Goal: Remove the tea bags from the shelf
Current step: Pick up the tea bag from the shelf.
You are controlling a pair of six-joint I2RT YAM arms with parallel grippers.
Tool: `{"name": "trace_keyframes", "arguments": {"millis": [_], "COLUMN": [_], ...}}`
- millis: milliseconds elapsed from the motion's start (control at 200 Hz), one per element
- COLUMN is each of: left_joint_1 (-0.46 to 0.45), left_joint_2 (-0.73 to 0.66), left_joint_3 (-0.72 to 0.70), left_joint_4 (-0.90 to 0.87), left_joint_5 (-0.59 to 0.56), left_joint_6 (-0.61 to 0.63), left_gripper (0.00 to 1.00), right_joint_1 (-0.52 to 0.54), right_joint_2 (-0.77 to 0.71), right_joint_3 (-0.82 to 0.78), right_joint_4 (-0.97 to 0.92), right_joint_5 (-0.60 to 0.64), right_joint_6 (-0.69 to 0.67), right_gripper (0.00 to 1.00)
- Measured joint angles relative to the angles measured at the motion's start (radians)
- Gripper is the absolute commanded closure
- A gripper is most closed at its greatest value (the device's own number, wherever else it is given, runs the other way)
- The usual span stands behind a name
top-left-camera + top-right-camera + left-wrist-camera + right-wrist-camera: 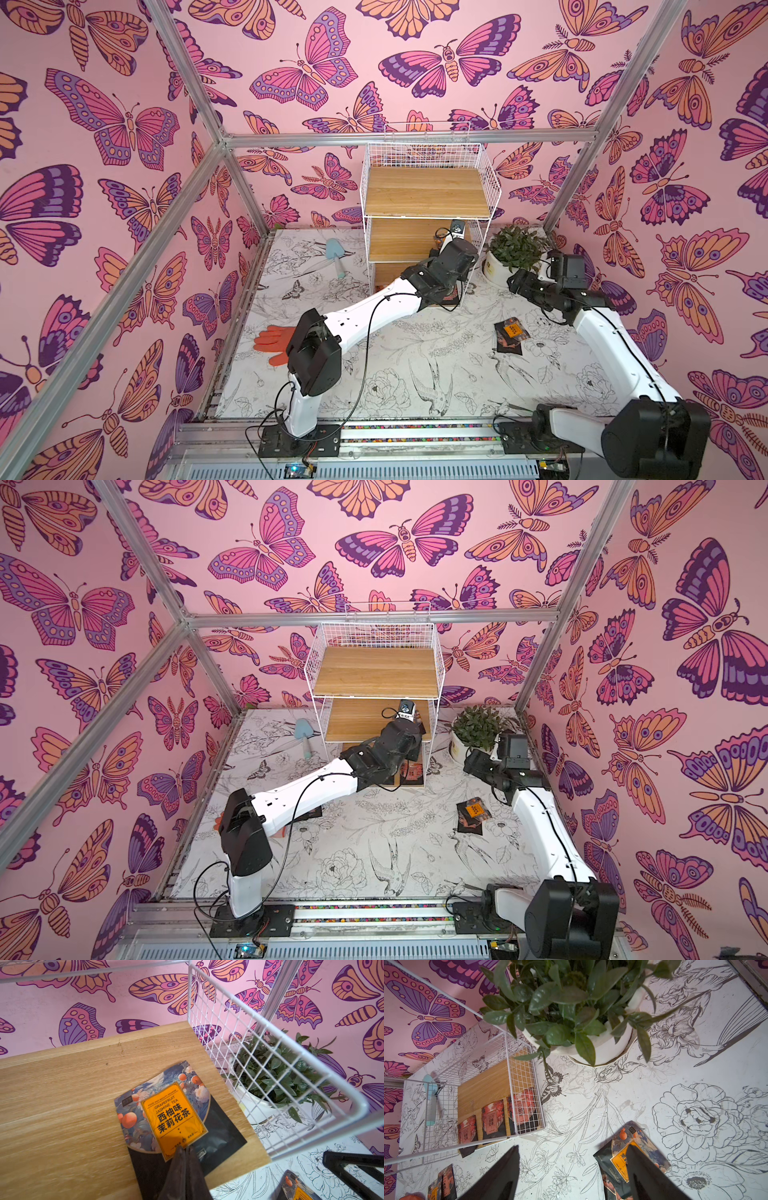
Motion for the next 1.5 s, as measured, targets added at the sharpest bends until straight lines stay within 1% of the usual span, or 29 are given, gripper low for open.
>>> {"name": "trace_keyframes", "arguments": {"millis": [140, 350, 526, 756, 1187, 1477, 1497], "left_joint_1": [0.004, 0.016, 0.045, 0.071, 0.069, 0.068, 0.068], "left_joint_2": [-0.007, -0.028, -0.056, -0.085, -0.123, -0.125, -0.125], "left_joint_3": [-0.006, -0.020, -0.040, -0.064, -0.105, -0.107, -0.107], "left_joint_4": [-0.003, -0.018, -0.025, -0.037, -0.052, -0.054, -0.054], "left_joint_5": [0.006, 0.044, 0.092, 0.115, 0.130, 0.127, 0.127], "left_joint_6": [-0.004, -0.025, -0.068, -0.098, -0.108, -0.108, -0.108], "left_gripper": [1.00, 1.00, 1.00, 1.00, 1.00, 1.00, 0.97], "right_joint_1": [0.000, 0.000, -0.001, -0.001, -0.002, -0.007, -0.007], "right_joint_2": [0.000, 0.000, 0.000, 0.000, 0.000, 0.000, 0.000], "right_joint_3": [0.001, 0.005, 0.005, 0.005, 0.005, 0.005, 0.005], "right_joint_4": [0.000, 0.000, 0.000, 0.000, 0.000, 0.000, 0.000], "right_joint_5": [0.000, 0.000, 0.000, 0.000, 0.000, -0.001, -0.001], "right_joint_6": [0.000, 0.000, 0.000, 0.000, 0.001, 0.001, 0.001], "right_gripper": [0.17, 0.17, 0.17, 0.17, 0.17, 0.17, 0.17]}}
